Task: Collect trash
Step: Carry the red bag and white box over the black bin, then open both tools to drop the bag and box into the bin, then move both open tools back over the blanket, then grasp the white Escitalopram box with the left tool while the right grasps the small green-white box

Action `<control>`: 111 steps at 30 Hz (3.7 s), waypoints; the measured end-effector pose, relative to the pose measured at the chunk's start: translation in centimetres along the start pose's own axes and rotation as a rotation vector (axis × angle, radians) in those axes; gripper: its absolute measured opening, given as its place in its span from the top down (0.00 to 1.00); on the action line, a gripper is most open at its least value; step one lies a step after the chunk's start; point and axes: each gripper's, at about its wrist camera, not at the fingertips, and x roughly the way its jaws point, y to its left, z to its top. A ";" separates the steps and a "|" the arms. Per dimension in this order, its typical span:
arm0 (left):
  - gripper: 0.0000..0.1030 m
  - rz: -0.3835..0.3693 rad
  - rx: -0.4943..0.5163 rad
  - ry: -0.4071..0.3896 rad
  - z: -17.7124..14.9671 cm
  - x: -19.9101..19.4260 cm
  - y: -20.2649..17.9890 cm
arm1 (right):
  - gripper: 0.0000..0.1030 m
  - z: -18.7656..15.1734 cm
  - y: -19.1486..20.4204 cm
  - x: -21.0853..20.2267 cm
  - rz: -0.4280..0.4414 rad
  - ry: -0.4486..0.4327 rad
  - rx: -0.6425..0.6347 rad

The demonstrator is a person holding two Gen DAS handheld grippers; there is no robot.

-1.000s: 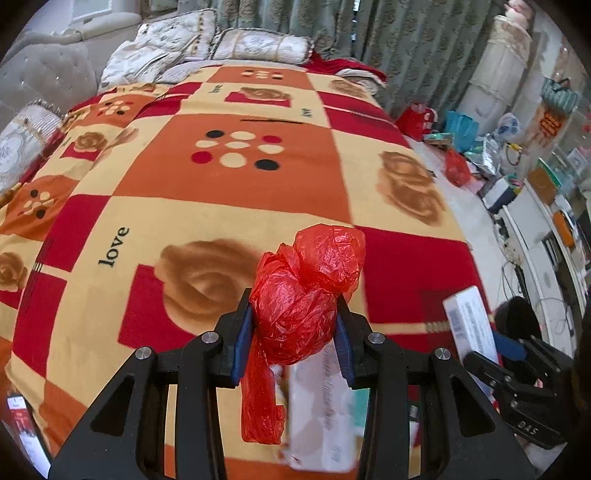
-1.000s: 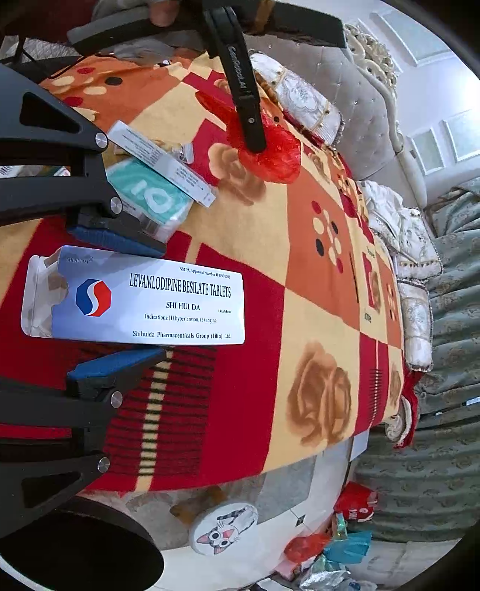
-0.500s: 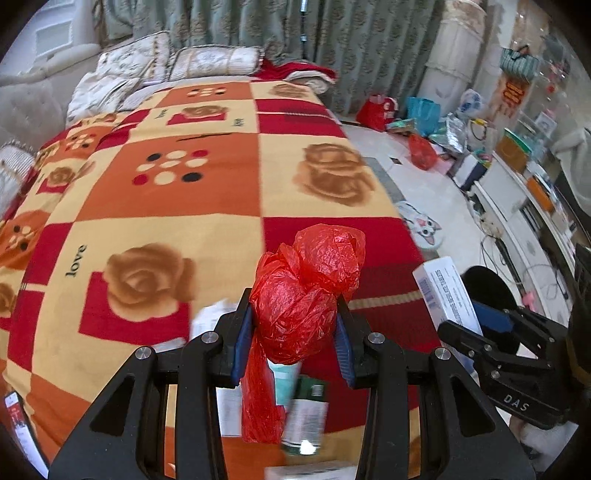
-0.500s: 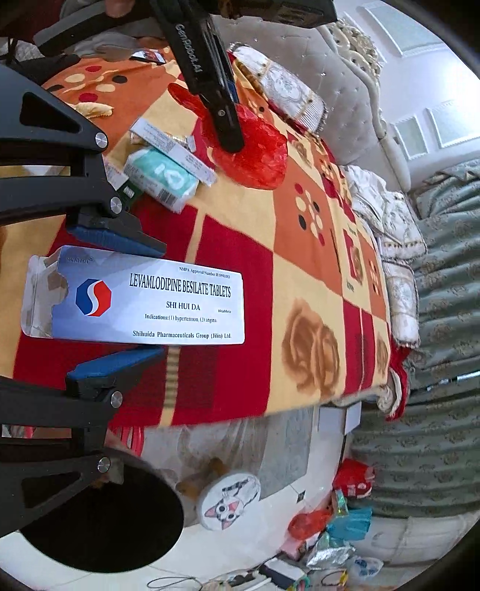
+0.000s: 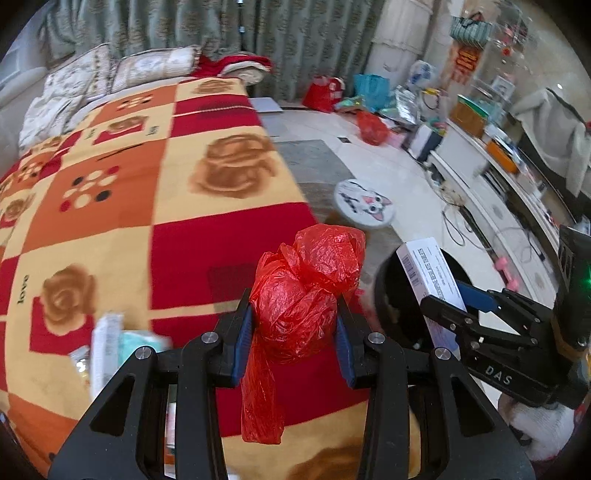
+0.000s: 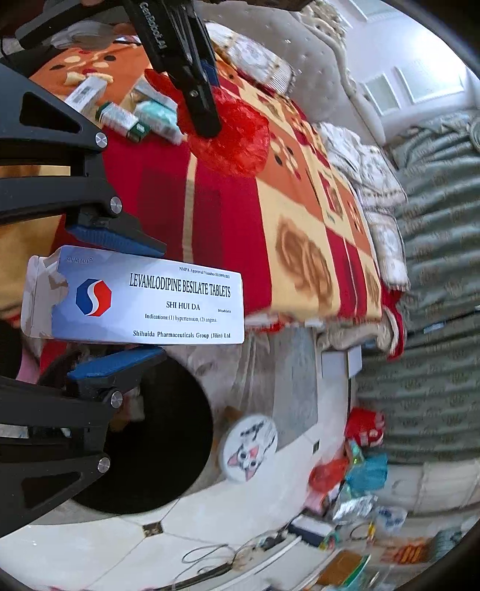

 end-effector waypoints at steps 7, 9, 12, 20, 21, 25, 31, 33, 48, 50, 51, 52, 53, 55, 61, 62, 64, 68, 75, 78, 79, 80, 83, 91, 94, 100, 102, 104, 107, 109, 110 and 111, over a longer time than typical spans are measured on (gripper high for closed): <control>0.64 -0.049 0.034 0.042 0.6 2.3 -4.7 | 0.53 -0.8 -4.8 -0.8 -0.047 0.002 0.085; 0.64 -0.061 0.040 0.059 0.6 3.0 -5.8 | 0.53 -1.0 -6.0 -0.9 -0.055 0.004 0.105; 0.64 -0.069 0.057 0.078 0.5 4.0 -7.4 | 0.53 -1.4 -7.6 -1.1 -0.064 0.005 0.135; 0.64 -0.105 0.079 0.111 0.7 6.3 -10.5 | 0.54 -2.2 -10.6 -0.8 -0.079 0.018 0.189; 0.63 -0.109 0.084 0.113 0.6 6.4 -10.9 | 0.54 -2.2 -10.9 -0.8 -0.082 0.018 0.195; 0.62 -0.146 0.092 0.119 0.5 7.1 -12.1 | 0.54 -2.5 -11.9 -0.9 -0.090 0.018 0.216; 0.47 -0.213 0.072 0.133 0.7 7.5 -12.8 | 0.42 -2.5 -13.0 -1.2 -0.102 -0.006 0.255; 0.46 -0.209 0.075 0.127 0.7 7.2 -12.6 | 0.35 -2.6 -13.2 -1.2 -0.100 -0.006 0.268; 0.46 -0.091 0.063 0.052 0.4 2.7 -8.9 | 0.35 -2.1 -8.4 -1.1 -0.062 0.008 0.189; 0.46 -0.063 0.060 0.042 0.1 2.0 -8.0 | 0.35 -1.9 -7.3 -1.2 -0.056 0.005 0.170; 0.46 -0.055 0.057 0.038 0.1 1.8 -7.6 | 0.35 -1.8 -6.7 -1.2 -0.051 0.004 0.159; 0.46 -0.044 0.054 0.033 -0.1 1.5 -7.0 | 0.35 -1.7 -6.2 -1.2 -0.046 0.003 0.153; 0.46 -0.027 0.053 0.026 -0.2 1.2 -6.5 | 0.34 -1.6 -5.7 -1.2 -0.040 0.002 0.145; 0.46 0.005 0.045 0.012 -0.4 0.7 -5.3 | 0.33 -1.5 -4.4 -1.0 -0.026 0.001 0.127; 0.46 0.058 -0.002 -0.002 -0.9 -0.7 -1.6 | 0.32 -1.4 -0.1 0.2 0.014 0.032 0.055; 0.46 0.070 -0.008 -0.005 -1.1 -0.9 -0.9 | 0.32 -1.4 0.4 0.4 0.019 0.035 0.045; 0.46 0.089 -0.021 -0.008 -1.3 -1.3 0.1 | 0.32 -1.3 2.0 0.9 0.037 0.043 0.015; 0.46 0.122 -0.045 -0.012 -1.7 -2.0 2.4 | 0.31 -1.1 4.5 1.5 0.065 0.051 -0.018; 0.46 0.169 -0.101 -0.023 -2.6 -3.5 6.8 | 0.31 -0.6 9.1 2.4 0.102 0.059 -0.085; 0.46 0.185 -0.120 -0.024 -3.1 -3.9 8.3 | 0.30 -0.5 10.6 2.7 0.113 0.061 -0.106; 0.46 0.189 -0.125 -0.024 -3.2 -4.0 8.7 | 0.30 -0.4 11.1 2.7 0.116 0.061 -0.113; 0.46 0.190 -0.133 -0.023 -3.4 -4.1 9.3 | 0.30 -0.4 11.7 2.9 0.120 0.061 -0.121; 0.46 0.195 -0.160 -0.023 -3.9 -4.6 11.0 | 0.30 -0.4 13.2 3.1 0.128 0.069 -0.145; 0.46 0.236 -0.243 -0.002 -5.4 -5.3 16.4 | 0.29 -0.9 16.6 4.7 0.152 0.113 -0.208; 0.46 0.250 -0.260 0.013 -6.1 -5.3 17.9 | 0.29 -1.3 17.6 5.4 0.163 0.137 -0.229; 0.46 0.252 -0.293 0.050 -7.7 -4.4 19.8 | 0.29 -2.7 19.3 7.3 0.185 0.202 -0.260; 0.46 0.247 -0.302 0.061 -8.0 -4.1 20.0 | 0.29 -3.2 19.8 8.0 0.219 0.230 -0.261; 0.46 0.244 -0.307 0.066 -8.2 -4.0 20.2 | 0.29 -3.6 20.2 8.7 0.234 0.252 -0.260; 0.46 0.239 -0.303 0.075 -8.5 -3.7 20.1 | 0.29 -4.2 20.8 9.4 0.240 0.269 -0.269; 0.46 0.224 -0.294 0.090 -8.7 -3.3 19.9 | 0.29 -4.4 21.1 9.8 0.239 0.278 -0.281; 0.46 0.216 -0.288 0.097 -8.7 -3.1 19.7 | 0.31 -4.5 21.2 9.9 0.239 0.280 -0.288; 0.46 0.208 -0.283 0.106 -8.8 -2.8 19.5 | 0.36 -4.7 21.4 10.1 0.243 0.281 -0.296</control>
